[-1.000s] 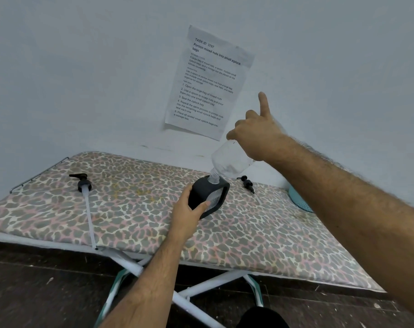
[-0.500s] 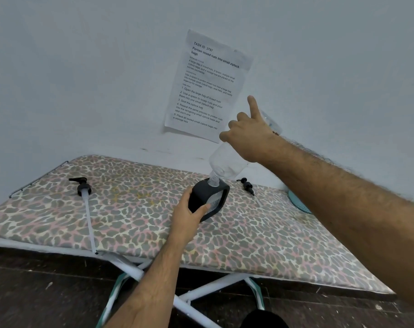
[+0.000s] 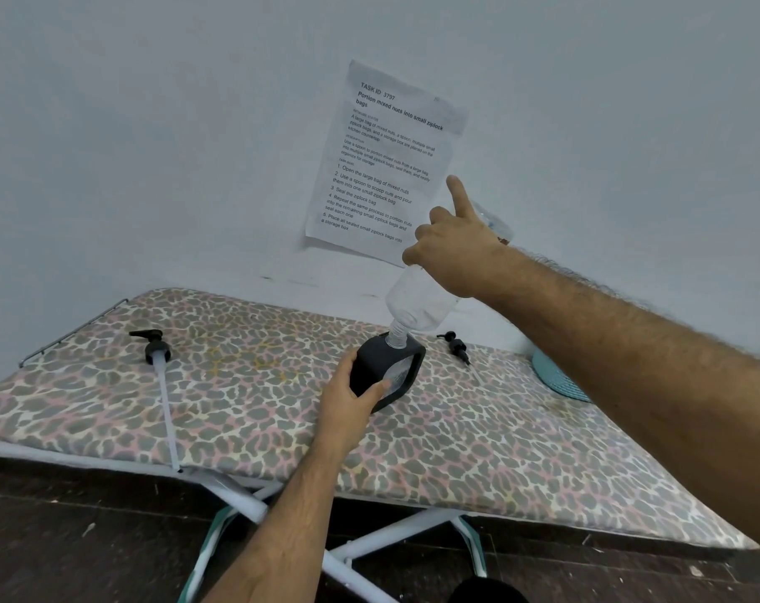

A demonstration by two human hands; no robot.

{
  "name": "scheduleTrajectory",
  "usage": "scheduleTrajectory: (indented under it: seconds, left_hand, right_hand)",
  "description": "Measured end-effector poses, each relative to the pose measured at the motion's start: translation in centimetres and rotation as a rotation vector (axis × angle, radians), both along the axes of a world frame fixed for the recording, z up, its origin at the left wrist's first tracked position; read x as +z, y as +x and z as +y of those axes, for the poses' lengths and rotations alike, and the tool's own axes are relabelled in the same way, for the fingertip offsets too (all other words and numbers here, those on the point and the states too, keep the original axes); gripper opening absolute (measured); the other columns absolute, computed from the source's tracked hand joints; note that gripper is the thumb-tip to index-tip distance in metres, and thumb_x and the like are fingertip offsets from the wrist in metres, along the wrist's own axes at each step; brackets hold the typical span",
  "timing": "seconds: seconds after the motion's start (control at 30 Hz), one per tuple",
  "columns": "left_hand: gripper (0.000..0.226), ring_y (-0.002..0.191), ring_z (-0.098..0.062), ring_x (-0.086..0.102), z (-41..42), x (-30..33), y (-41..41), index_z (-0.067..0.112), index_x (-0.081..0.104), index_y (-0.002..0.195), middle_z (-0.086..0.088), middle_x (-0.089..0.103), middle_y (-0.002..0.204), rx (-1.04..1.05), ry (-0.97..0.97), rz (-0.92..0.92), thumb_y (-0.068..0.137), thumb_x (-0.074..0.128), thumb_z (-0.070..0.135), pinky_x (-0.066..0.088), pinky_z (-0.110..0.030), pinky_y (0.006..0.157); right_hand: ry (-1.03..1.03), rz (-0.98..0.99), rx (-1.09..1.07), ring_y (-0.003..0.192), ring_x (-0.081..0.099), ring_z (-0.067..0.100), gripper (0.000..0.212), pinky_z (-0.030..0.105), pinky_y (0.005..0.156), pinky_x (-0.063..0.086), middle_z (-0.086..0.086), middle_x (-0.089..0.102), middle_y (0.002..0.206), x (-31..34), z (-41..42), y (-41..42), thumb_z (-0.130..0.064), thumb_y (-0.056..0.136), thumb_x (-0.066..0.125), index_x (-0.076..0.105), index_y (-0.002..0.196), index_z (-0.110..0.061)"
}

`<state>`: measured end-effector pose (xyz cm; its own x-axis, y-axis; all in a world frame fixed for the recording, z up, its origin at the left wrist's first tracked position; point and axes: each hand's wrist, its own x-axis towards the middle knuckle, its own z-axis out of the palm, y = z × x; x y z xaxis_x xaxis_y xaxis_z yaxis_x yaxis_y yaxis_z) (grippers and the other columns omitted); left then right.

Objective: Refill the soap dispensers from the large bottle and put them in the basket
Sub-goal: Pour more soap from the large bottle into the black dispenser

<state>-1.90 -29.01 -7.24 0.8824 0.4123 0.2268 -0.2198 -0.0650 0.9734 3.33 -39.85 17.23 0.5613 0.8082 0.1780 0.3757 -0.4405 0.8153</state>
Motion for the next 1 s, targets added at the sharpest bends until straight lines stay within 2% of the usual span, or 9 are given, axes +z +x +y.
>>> scheduleTrajectory:
  seconds: [0.1,0.47,0.6,0.73,1.0]
  left_hand:
    - [0.051,0.109,0.002,0.06,0.0,0.0,0.1,0.034,0.049,0.132,0.021,0.062,0.117,0.003,-0.007,-0.001,0.09,0.072,0.018,0.052,-0.023,0.091]
    - [0.051,0.113,-0.004,0.061,0.0,-0.1,0.1,0.034,0.049,0.132,0.015,0.063,0.122,0.002,-0.006,-0.006,0.09,0.072,0.019,0.053,-0.03,0.096]
    - [0.048,0.11,0.0,0.061,0.0,0.1,0.0,0.039,0.048,0.126,0.017,0.062,0.119,-0.001,-0.001,-0.01,0.09,0.071,0.017,0.052,-0.024,0.091]
    - [0.047,0.107,0.005,0.059,-0.1,0.3,-0.3,0.04,0.047,0.125,0.024,0.061,0.114,0.001,0.019,-0.01,0.09,0.071,0.018,0.05,-0.015,0.084]
    - [0.05,0.107,0.003,0.06,0.0,0.3,-0.2,0.033,0.049,0.133,0.021,0.061,0.114,0.003,0.014,0.002,0.091,0.071,0.019,0.052,-0.02,0.088]
  right_hand:
    - [-0.018,-0.006,0.0,0.108,0.051,0.028,0.041,0.069,0.113,-0.007,-0.002,0.061,0.095,0.0,0.3,0.1,-0.003,0.093,0.05,0.063,0.121,-0.03]
    - [-0.062,-0.001,-0.002,0.112,0.05,0.028,0.04,0.067,0.116,-0.003,-0.004,0.062,0.098,0.3,0.9,-0.2,-0.004,0.092,0.055,0.062,0.12,-0.031]
    - [-0.087,-0.021,0.009,0.112,0.051,0.028,0.038,0.067,0.116,-0.001,-0.005,0.057,0.091,0.3,1.1,-0.5,-0.006,0.092,0.058,0.062,0.119,-0.032]
    - [-0.095,-0.021,-0.003,0.113,0.051,0.029,0.039,0.066,0.117,0.0,-0.005,0.062,0.097,0.3,1.4,-0.6,-0.007,0.092,0.056,0.062,0.121,-0.033]
    - [-0.126,-0.03,0.005,0.114,0.051,0.029,0.033,0.063,0.117,0.006,-0.006,0.054,0.089,0.3,2.0,-0.5,-0.009,0.094,0.056,0.064,0.117,-0.033]
